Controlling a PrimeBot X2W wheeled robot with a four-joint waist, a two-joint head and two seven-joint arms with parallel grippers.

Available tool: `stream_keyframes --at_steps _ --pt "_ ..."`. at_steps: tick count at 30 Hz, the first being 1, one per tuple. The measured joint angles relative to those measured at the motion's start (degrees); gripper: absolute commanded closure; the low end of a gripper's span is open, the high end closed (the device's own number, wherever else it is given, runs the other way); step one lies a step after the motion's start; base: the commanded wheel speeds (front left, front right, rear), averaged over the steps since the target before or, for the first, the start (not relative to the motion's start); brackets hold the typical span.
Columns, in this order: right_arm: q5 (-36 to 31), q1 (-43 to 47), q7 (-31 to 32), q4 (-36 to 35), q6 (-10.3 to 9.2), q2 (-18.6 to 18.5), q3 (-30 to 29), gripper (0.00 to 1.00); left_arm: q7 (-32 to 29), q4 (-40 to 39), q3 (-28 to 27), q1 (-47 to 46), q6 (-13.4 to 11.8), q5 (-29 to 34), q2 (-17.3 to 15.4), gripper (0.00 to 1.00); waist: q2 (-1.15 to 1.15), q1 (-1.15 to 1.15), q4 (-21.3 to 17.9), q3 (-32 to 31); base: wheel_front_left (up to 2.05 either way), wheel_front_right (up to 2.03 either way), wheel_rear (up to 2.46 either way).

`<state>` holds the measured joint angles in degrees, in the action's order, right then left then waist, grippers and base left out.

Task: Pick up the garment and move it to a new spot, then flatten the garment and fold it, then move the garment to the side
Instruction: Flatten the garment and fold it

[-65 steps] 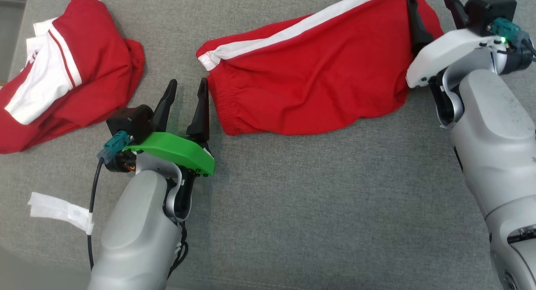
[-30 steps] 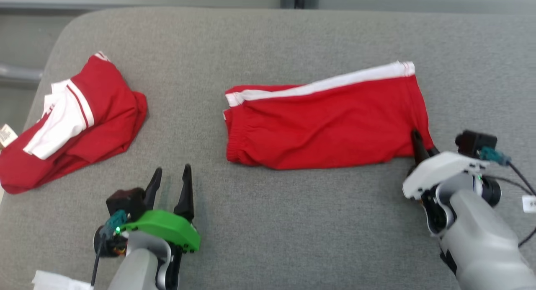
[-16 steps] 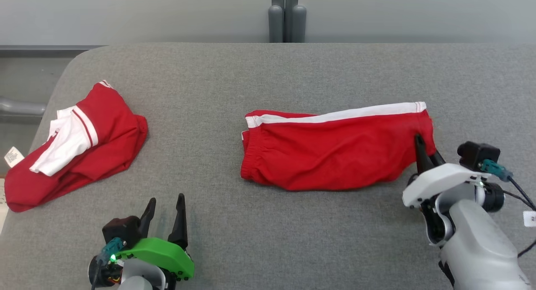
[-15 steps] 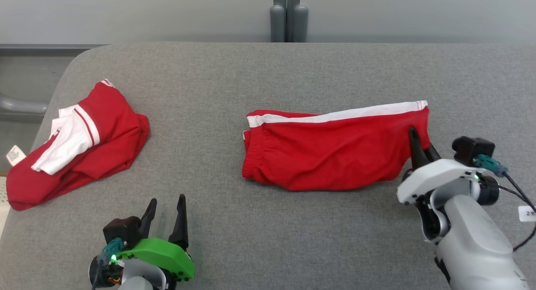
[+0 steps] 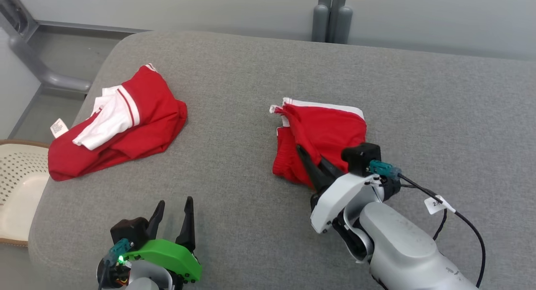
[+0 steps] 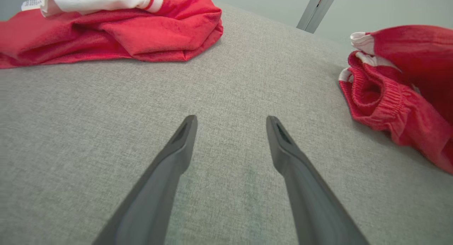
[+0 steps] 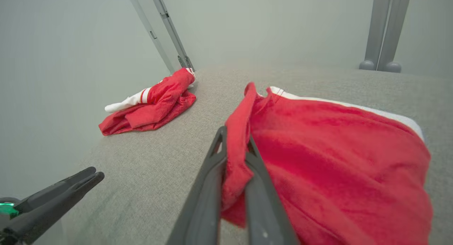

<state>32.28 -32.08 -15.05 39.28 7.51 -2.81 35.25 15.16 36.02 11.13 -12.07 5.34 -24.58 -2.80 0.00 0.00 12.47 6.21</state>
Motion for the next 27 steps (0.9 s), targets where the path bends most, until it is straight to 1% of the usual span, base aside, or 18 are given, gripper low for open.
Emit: stream_keyframes --at_steps 1,2,7,9,11,15,19,22,27 --pt "1.81 0.01 0.0 0.35 -0.01 -0.03 1.48 0.4 0.01 0.03 0.12 0.0 -0.02 -0.01 0.0 0.0 0.0 0.0 0.48 0.07 0.0 0.0 0.0" --pt "3.08 -0.01 0.01 0.44 -0.01 -0.12 2.78 0.0 0.01 0.08 0.25 -0.01 -0.08 -0.01 0.0 0.0 0.0 0.0 0.9 0.14 0.0 0.0 0.0" --pt "5.73 -0.34 0.01 -0.48 0.0 0.05 5.08 0.0 0.0 -0.37 -0.03 -0.26 -0.81 0.29 -0.01 0.0 0.0 0.0 1.23 0.67 0.0 0.0 0.0" --pt "5.41 -0.21 0.01 -1.3 0.0 0.08 3.16 0.0 0.0 -0.87 -0.6 -0.34 -1.18 0.9 0.01 0.0 0.0 0.0 0.62 0.7 0.0 0.0 0.0" --pt "2.81 0.15 0.0 -1.9 0.0 0.18 -1.09 0.0 0.0 -1.52 -1.35 -0.34 -1.46 2.27 -0.02 0.0 0.0 0.0 -0.2 0.6 0.0 0.0 0.0" --pt "-5.38 3.64 0.0 -3.16 -0.01 0.04 -14.0 0.0 0.0 -3.27 -2.69 -0.31 -2.2 4.59 -0.01 0.0 0.0 0.0 -2.33 0.3 0.0 0.0 0.0" --pt "-12.76 8.11 0.0 -5.83 -0.01 -0.1 -24.95 0.0 0.0 -4.8 -3.72 -0.21 -2.92 6.97 0.0 0.0 0.0 0.0 -4.61 -0.05 0.0 0.0 0.0" --pt "-16.25 11.03 0.0 -7.31 -0.01 -0.12 -29.44 0.0 0.0 -5.53 -4.14 0.04 -3.41 9.45 0.02 0.0 0.0 0.0 -6.26 -0.34 0.0 0.0 0.0" --pt "-18.51 14.85 0.0 -8.65 -0.01 -0.1 -33.44 0.0 0.0 -6.56 -5.87 1.32 -3.87 11.09 0.01 0.0 0.0 0.0 -8.68 -1.0 0.0 0.0 0.0"
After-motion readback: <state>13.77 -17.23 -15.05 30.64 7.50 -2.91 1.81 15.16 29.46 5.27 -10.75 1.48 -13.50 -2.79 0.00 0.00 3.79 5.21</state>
